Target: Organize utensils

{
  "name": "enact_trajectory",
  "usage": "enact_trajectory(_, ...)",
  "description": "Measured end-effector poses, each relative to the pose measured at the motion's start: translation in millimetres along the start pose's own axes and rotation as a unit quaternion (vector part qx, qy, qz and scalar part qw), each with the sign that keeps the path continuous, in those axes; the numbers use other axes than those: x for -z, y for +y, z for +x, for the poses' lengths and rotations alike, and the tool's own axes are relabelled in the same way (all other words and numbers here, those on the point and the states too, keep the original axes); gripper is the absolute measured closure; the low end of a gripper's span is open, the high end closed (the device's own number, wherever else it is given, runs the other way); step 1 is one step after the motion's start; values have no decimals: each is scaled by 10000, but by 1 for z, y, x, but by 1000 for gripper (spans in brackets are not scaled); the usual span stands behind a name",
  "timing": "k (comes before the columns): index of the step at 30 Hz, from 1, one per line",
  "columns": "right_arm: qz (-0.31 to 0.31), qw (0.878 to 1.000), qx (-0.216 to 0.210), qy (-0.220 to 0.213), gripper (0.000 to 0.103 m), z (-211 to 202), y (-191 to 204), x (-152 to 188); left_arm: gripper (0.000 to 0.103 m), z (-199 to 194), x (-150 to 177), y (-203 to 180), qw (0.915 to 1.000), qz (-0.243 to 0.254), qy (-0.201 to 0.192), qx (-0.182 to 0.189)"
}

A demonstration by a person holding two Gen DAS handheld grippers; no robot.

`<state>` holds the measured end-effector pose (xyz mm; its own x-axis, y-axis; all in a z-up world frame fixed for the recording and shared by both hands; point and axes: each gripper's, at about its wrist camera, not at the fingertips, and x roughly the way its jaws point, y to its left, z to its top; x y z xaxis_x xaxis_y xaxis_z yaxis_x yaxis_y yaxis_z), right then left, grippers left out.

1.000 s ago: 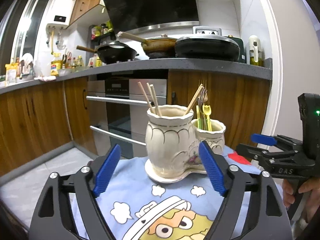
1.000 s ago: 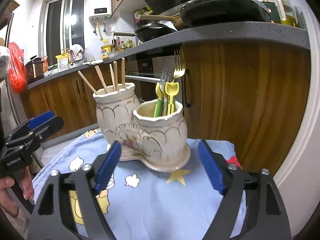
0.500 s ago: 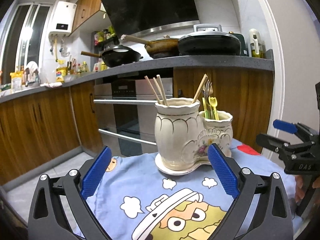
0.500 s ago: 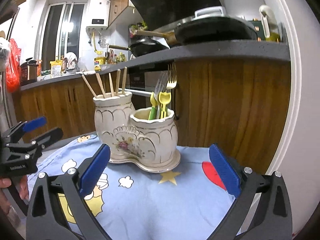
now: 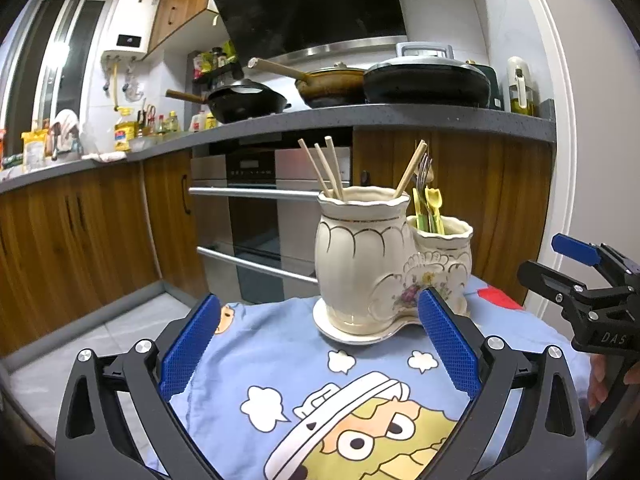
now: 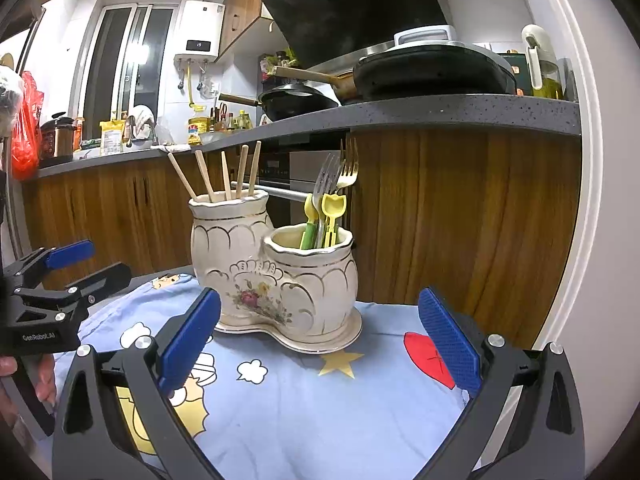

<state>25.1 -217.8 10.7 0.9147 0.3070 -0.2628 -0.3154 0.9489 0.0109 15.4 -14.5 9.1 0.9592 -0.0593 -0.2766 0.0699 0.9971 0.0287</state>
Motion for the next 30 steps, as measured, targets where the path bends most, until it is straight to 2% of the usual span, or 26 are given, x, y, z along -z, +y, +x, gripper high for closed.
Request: enact_trajectory(30, -1, 10000, 2, -4, 5, 0, 0, 0, 5, 2, 0, -2, 10000, 22, 39, -1)
